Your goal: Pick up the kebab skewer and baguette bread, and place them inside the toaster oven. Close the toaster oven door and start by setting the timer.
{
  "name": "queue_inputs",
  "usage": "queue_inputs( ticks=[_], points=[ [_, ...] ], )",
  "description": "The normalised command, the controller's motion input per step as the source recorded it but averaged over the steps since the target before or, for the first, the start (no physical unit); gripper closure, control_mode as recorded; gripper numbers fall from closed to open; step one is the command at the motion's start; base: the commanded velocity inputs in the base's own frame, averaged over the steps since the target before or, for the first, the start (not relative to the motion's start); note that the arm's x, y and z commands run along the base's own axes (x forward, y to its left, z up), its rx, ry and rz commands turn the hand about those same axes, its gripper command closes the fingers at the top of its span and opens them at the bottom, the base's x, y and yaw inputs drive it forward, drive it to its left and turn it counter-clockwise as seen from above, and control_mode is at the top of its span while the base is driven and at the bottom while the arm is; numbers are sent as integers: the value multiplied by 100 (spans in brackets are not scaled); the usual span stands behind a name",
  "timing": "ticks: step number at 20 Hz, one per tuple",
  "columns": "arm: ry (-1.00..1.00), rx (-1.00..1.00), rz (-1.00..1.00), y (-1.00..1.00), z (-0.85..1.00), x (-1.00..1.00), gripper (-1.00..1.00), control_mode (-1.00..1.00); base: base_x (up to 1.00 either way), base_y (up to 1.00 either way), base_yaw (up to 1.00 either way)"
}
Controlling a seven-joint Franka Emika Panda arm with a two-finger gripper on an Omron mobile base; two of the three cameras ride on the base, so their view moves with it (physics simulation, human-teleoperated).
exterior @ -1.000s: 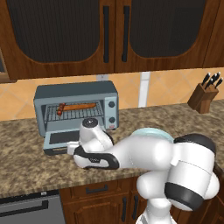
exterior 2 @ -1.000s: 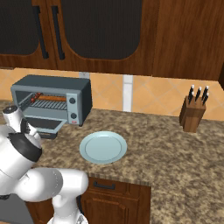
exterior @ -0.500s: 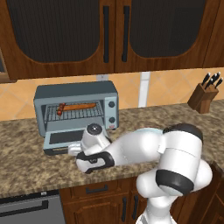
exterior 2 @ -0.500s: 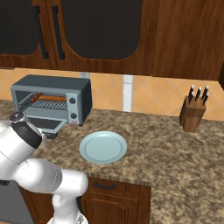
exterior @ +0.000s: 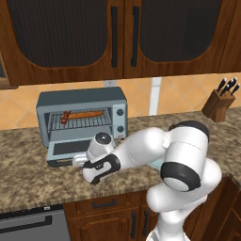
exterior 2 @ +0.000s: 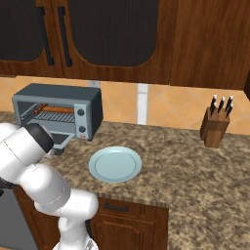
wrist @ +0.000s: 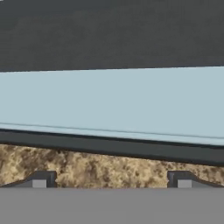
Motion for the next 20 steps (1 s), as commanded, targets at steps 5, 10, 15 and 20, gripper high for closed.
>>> queue_inputs(
  ticks=[5,10,15,20],
  points=[
    [-2,1,2,7,-7,1,-100,-100,0,0,0],
    [-3,1,0,7,-1,2,-100,-100,0,0,0],
    [-7,0,0,-1,0,20,-100,-100,0,0,0],
    [-14,0,0,-7,4,31,-100,-100,0,0,0]
  ],
)
